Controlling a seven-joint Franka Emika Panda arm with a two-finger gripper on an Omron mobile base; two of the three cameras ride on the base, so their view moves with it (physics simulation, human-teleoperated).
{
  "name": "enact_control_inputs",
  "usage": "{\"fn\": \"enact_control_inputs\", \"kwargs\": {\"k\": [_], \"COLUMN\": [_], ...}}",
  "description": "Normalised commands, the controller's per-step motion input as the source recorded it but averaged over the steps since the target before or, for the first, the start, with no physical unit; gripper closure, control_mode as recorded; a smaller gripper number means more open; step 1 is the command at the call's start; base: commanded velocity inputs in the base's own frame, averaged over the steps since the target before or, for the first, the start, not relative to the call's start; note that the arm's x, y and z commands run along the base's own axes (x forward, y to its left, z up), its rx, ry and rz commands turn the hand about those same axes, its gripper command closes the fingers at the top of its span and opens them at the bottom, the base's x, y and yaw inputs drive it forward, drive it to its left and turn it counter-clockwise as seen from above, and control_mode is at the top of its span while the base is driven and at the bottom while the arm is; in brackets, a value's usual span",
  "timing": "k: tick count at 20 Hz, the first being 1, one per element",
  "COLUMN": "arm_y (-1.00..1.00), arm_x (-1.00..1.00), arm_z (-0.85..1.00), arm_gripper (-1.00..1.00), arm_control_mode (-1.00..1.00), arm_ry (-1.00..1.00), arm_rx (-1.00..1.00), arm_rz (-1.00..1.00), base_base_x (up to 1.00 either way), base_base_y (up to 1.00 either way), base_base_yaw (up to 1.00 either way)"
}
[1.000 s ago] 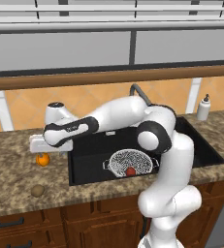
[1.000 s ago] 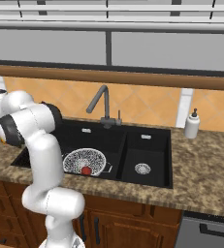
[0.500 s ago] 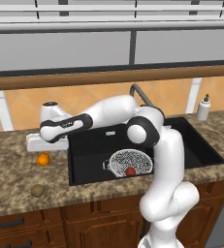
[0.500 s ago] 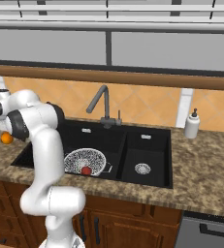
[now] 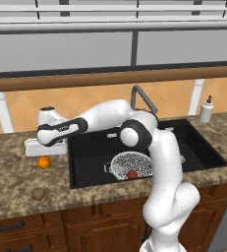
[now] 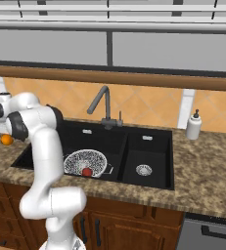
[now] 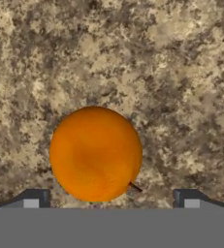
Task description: Put the colander in the sink, put the kiwi, orange, apple in the colander, and turn on the sink faucet and pour water over the colander.
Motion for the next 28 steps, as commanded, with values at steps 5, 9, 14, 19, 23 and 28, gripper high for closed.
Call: {"fn": "enact_control_inputs", "kwargs": {"k": [5, 9, 14, 19, 23, 28], "arm_y": [0.02, 0.06, 0.08, 0.0, -0.01, -0.38], "arm_x": [0.13, 0.02, -0.02, 0.0, 0.04, -0.04], "arm_z": [-0.16, -0.17, -0.24, -0.31, -0.31, -0.17], "arm_gripper": [-1.0, -1.0, -1.0, -1.0, 1.0, 1.0], "arm_control_mode": [-1.0, -1.0, -1.0, -1.0, -1.0, -1.0], "arm_ry": [0.0, 0.0, 0.0, 0.0, 0.0, -0.01], "arm_rx": [0.0, 0.0, 0.0, 0.0, 0.0, 0.0], "arm_rz": [0.0, 0.0, 0.0, 0.0, 0.0, 0.0], "base_base_x": [0.0, 0.0, 0.0, 0.0, 0.0, 0.0], "base_base_y": [0.0, 0.0, 0.0, 0.0, 0.0, 0.0], "base_base_yaw": [0.0, 0.0, 0.0, 0.0, 0.0, 0.0]}}
